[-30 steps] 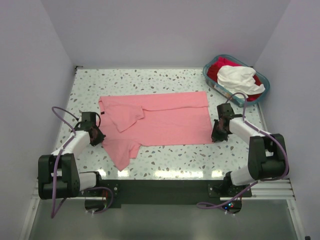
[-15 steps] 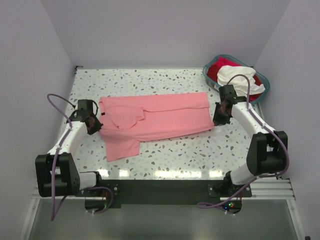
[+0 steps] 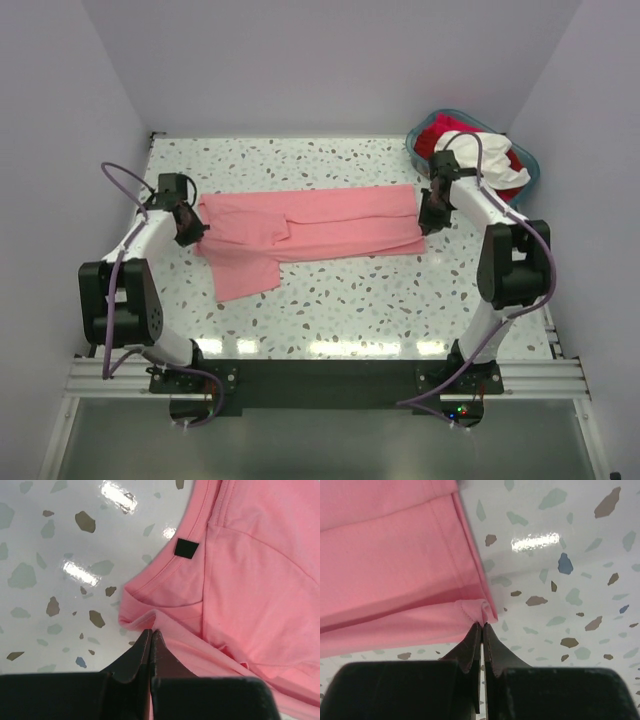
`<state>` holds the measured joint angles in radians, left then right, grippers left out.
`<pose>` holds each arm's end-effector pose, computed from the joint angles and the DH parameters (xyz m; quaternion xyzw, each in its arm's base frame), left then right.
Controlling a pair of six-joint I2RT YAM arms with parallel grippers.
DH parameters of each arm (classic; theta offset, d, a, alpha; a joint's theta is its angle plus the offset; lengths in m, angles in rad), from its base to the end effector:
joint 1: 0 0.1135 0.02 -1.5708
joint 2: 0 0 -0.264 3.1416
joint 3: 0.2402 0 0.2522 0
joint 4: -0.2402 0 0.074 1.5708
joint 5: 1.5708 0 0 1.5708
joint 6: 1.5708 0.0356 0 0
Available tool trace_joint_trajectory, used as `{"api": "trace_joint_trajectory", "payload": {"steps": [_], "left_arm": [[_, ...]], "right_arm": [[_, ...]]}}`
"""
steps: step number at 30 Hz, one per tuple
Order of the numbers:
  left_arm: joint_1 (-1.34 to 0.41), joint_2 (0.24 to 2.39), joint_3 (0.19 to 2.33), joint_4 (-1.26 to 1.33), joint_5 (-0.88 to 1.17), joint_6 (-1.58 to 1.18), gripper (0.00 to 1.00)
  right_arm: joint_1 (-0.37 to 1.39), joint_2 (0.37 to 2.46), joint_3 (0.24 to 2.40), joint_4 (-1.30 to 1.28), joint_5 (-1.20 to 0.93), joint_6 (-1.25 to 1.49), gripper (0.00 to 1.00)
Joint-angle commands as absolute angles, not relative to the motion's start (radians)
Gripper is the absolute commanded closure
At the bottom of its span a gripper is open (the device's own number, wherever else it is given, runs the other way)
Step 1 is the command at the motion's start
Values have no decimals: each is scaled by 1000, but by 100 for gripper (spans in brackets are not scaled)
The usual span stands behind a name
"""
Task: Fold and stack the t-shirts
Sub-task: Fold the tshirt
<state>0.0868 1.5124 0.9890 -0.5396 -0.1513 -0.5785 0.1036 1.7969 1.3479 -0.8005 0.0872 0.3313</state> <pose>0.2982 0.0313 0.2112 -0.3331 0.9061 0.0100 0.2607 0.3589 0.0342 0.2146 0.1190 0.9790 -0.0075 0.1653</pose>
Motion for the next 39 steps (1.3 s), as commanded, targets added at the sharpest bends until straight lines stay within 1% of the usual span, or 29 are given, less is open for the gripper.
{"api": "trace_joint_trajectory", "payload": {"steps": [1,8,17,26,32,33,34,35,36,37,38,39], "left_arm": [[98,1551,1066,-514,-143,-545,100],[101,1601,1112,-497,-114,-546,100],[107,1664,1137,-471,-120,-557,100],[118,1741,1098,-407,-132,-578,100],[123,1758,1074,-377,-147,-597,100],[123,1758,1071,-374,-146,-595,97],[123,1759,1069,-367,-141,-598,93],[123,1755,1069,-365,-138,-600,85],[124,1750,1068,-362,-132,-600,80],[124,1744,1068,-361,-129,-601,77],[121,1727,1066,-360,-126,-601,68],[123,1718,1066,-360,-124,-601,63]], "right_arm": [[101,1831,1430,-807,97,316,100],[101,1890,1523,-822,104,311,100],[98,1945,1566,-815,132,305,100],[78,1983,1505,-741,158,327,100],[72,1988,1477,-680,134,334,100],[72,1990,1476,-672,123,336,100],[71,1988,1474,-669,115,337,97],[72,1987,1476,-669,100,339,93],[71,1982,1476,-667,97,339,85],[72,1976,1476,-667,92,339,81],[72,1958,1476,-669,87,339,78],[72,1945,1473,-670,87,341,73]]}}
